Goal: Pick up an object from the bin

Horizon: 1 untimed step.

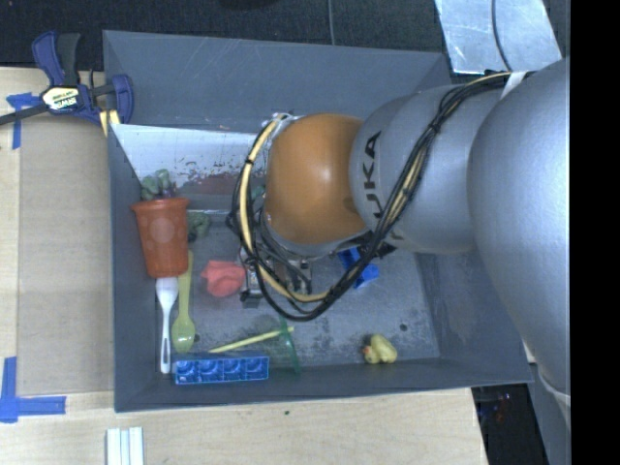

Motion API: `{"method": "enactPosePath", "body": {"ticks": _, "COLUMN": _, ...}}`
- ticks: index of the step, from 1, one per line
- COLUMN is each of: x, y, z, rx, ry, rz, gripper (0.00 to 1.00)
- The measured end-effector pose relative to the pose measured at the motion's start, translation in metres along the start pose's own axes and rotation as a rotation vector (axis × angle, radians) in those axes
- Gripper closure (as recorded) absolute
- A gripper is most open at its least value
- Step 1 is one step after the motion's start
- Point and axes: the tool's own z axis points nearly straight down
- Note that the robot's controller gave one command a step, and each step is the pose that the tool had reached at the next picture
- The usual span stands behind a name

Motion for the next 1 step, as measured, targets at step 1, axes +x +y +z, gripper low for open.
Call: {"method": "enactPosePath", "body": {"ticks": 1, "x": 0.0004, "y": 0.0023, "z": -0.0756, "rx": 0.001, "ry": 0.003, "rz": -0.006, "gripper": 1.00}}
